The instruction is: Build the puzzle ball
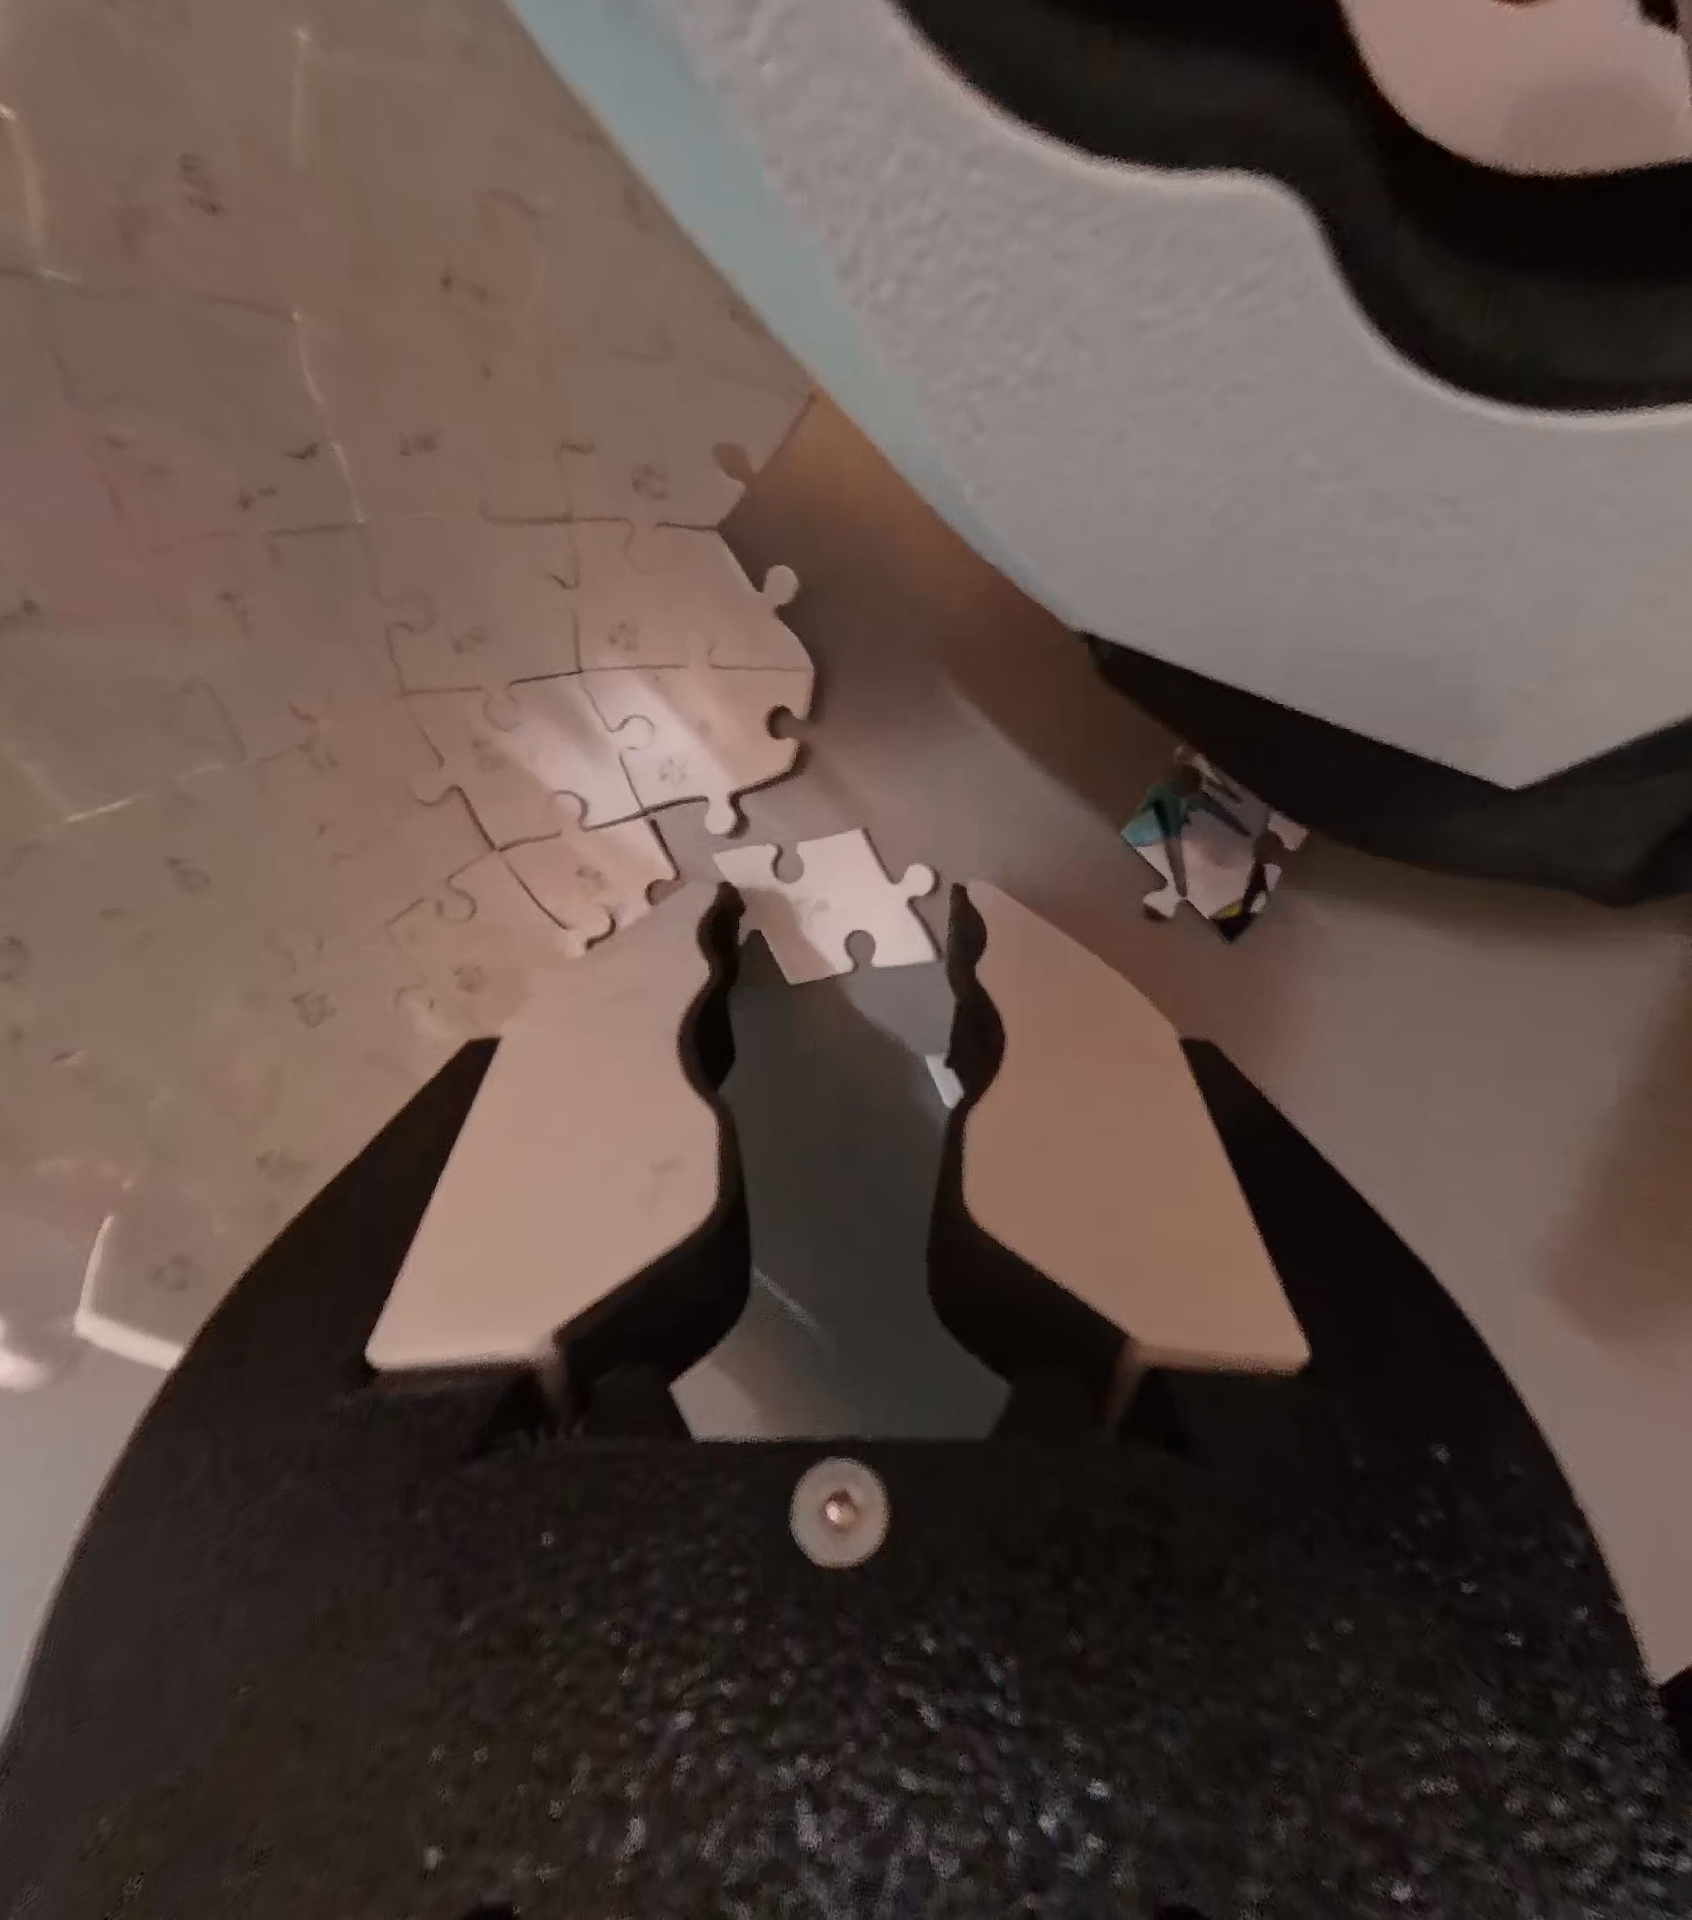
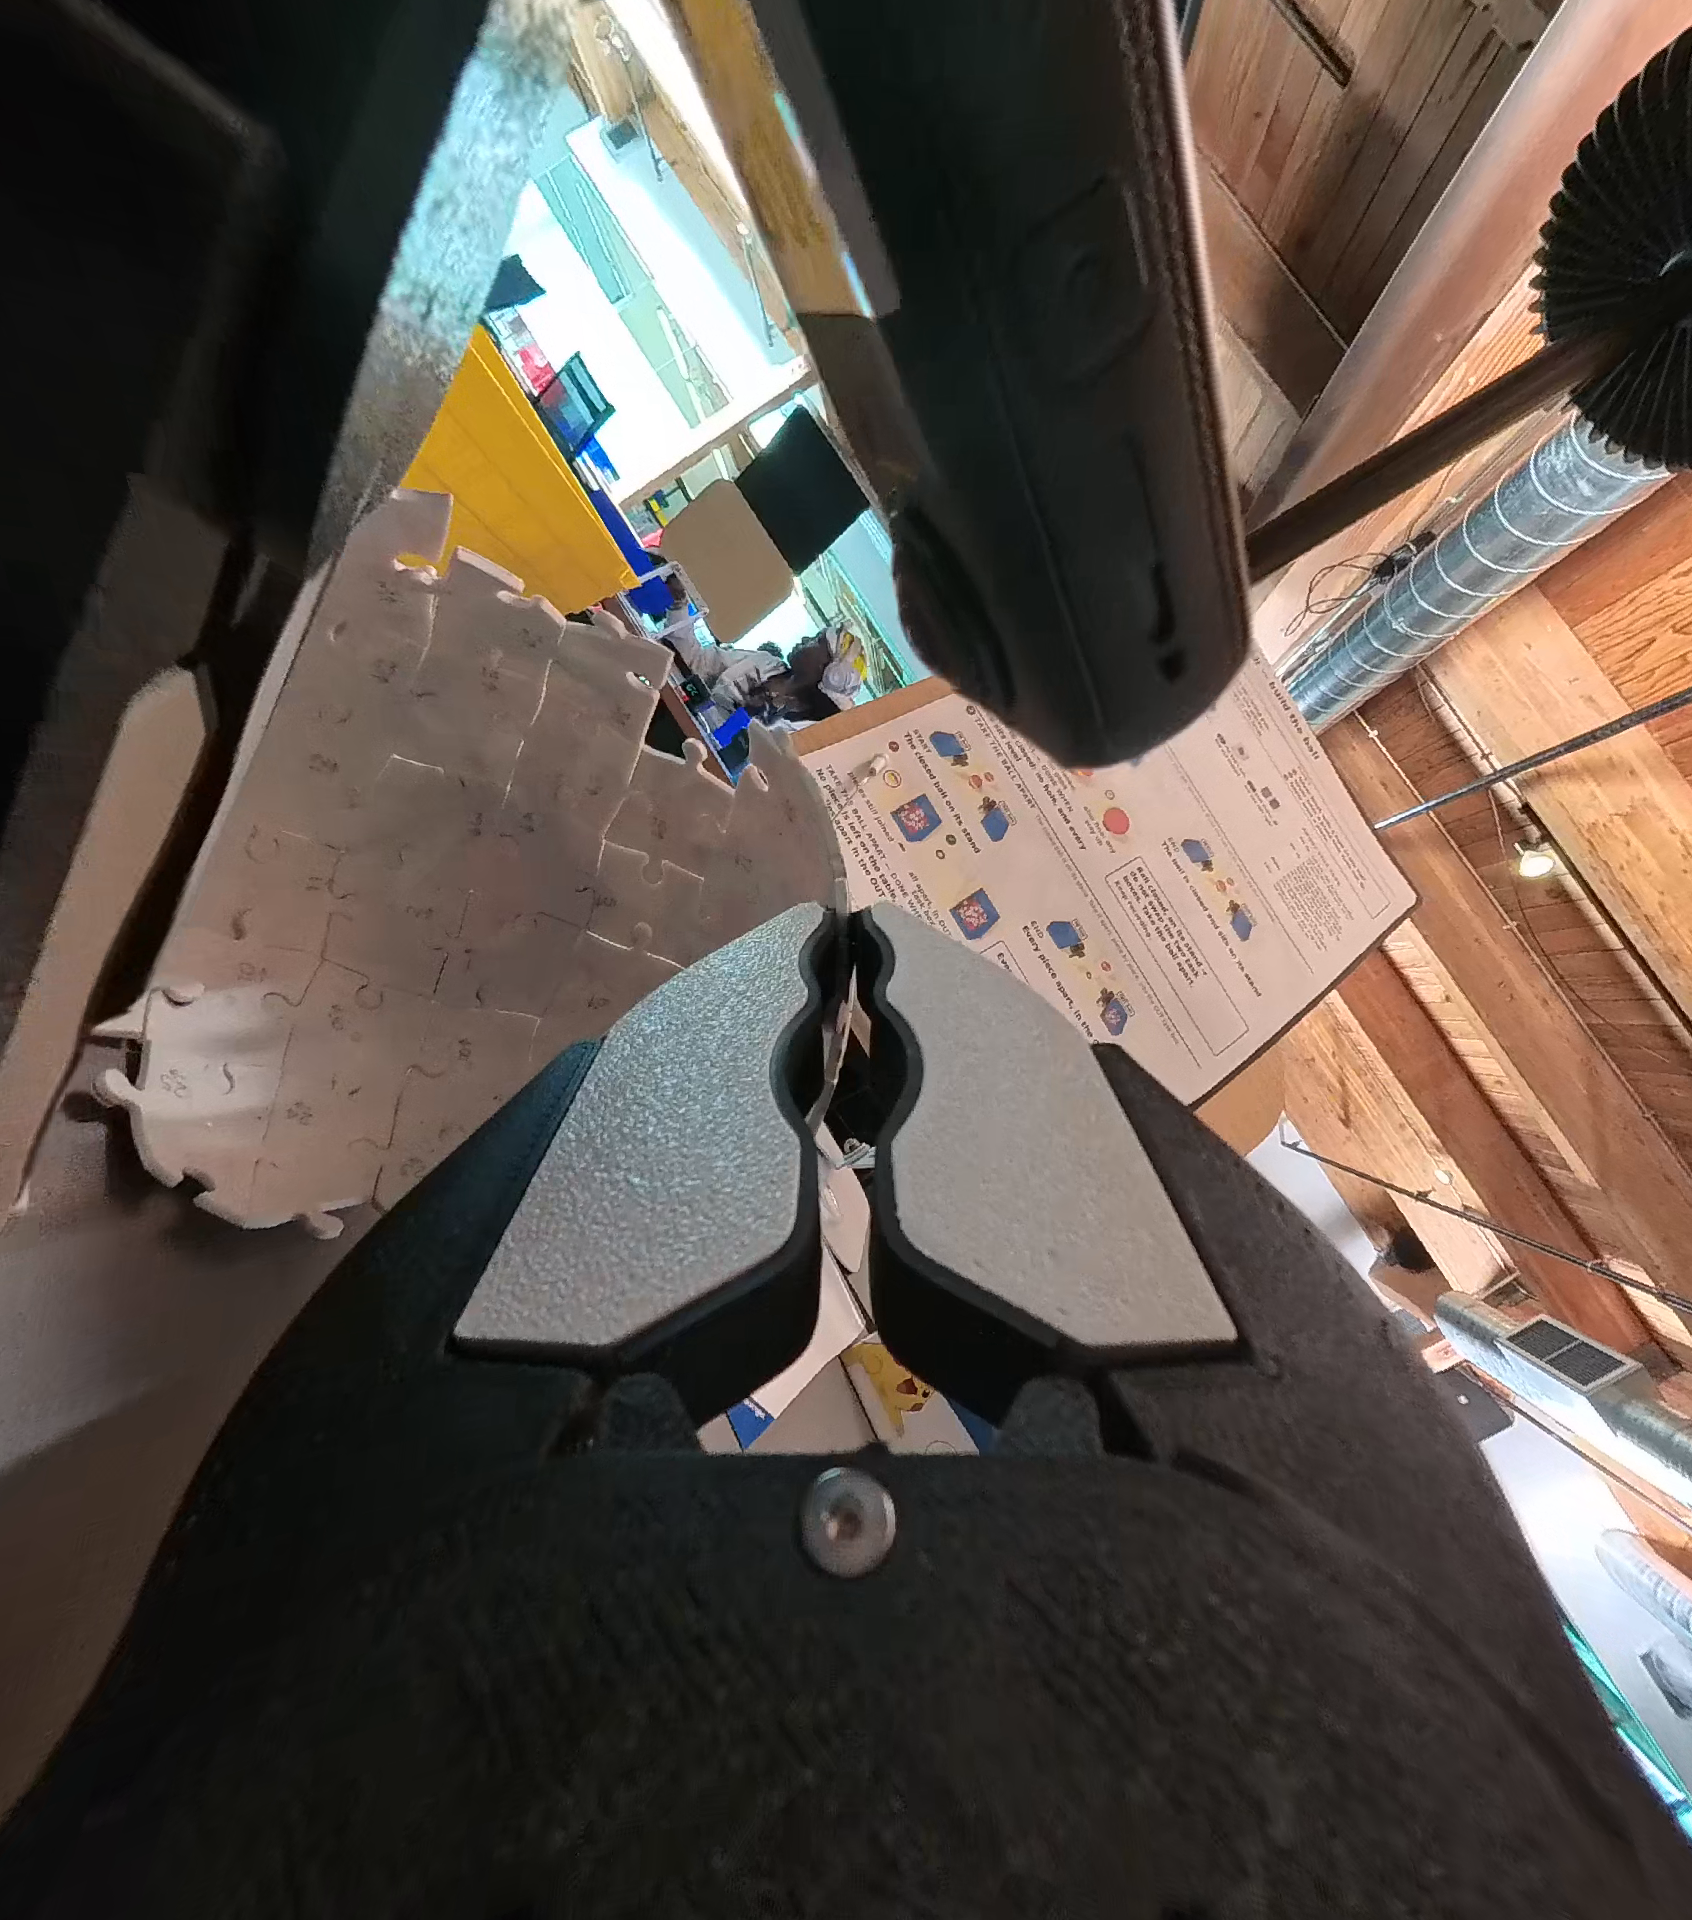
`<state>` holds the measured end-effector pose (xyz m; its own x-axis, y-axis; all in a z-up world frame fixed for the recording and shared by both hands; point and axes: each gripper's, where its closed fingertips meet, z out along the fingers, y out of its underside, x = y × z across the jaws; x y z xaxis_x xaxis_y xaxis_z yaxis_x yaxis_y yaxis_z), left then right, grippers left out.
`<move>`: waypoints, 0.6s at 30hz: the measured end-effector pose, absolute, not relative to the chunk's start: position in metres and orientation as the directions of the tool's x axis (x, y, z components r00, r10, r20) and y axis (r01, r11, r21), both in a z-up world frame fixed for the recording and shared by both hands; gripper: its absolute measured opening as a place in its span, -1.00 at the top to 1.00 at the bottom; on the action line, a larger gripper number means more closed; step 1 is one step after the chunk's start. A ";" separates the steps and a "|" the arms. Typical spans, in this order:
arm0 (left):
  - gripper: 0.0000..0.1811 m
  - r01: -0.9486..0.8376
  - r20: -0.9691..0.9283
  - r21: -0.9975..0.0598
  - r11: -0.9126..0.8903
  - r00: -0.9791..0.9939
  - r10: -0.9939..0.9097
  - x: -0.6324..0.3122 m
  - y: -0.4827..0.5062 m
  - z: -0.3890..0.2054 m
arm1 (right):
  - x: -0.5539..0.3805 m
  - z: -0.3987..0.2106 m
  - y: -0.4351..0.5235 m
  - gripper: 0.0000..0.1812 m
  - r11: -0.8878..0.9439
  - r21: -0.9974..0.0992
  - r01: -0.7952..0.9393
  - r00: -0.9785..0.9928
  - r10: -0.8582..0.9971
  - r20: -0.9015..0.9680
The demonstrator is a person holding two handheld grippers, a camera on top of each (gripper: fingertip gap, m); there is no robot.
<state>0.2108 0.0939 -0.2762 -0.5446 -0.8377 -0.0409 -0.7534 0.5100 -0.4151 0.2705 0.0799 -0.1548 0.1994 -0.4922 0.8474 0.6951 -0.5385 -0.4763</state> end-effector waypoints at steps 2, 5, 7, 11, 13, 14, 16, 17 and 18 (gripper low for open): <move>0.63 -0.742 -0.040 -0.402 0.536 -0.571 -0.820 0.208 0.092 -0.276 | 0.270 -0.155 0.080 0.97 -0.539 -0.474 0.696 0.198 -0.491 0.849; 0.63 -0.739 -0.049 -0.396 0.544 -0.575 -0.817 0.207 0.092 -0.276 | 0.270 -0.155 0.080 0.97 -0.538 -0.476 0.696 0.199 -0.492 0.848; 0.59 -0.751 -0.055 -0.395 0.529 -0.555 -0.830 0.209 0.093 -0.276 | 0.270 -0.155 0.080 0.97 -0.538 -0.477 0.695 0.201 -0.492 0.847; 0.64 -0.770 -0.030 -0.397 0.500 -0.533 -0.846 0.207 0.091 -0.276 | 0.270 -0.155 0.080 0.97 -0.537 -0.477 0.696 0.201 -0.492 0.847; 0.64 -0.773 -0.024 -0.393 0.498 -0.533 -0.846 0.207 0.091 -0.276 | 0.270 -0.155 0.080 0.97 -0.538 -0.476 0.696 0.200 -0.492 0.847; 0.64 -0.773 -0.024 -0.391 0.500 -0.535 -0.845 0.207 0.091 -0.276 | 0.270 -0.155 0.080 0.97 -0.538 -0.477 0.695 0.200 -0.492 0.847; 0.64 -0.761 -0.035 -0.399 0.511 -0.544 -0.838 0.208 0.091 -0.276 | 0.270 -0.155 0.080 0.97 -0.538 -0.477 0.695 0.200 -0.492 0.847; 0.65 -0.755 -0.045 -0.409 0.513 -0.545 -0.837 0.209 0.091 -0.276 | 0.270 -0.155 0.080 0.97 -0.539 -0.476 0.695 0.200 -0.492 0.848; 0.67 -0.750 -0.064 -0.420 0.512 -0.538 -0.840 0.210 0.092 -0.275 | 0.270 -0.155 0.080 0.97 -0.539 -0.476 0.695 0.199 -0.492 0.848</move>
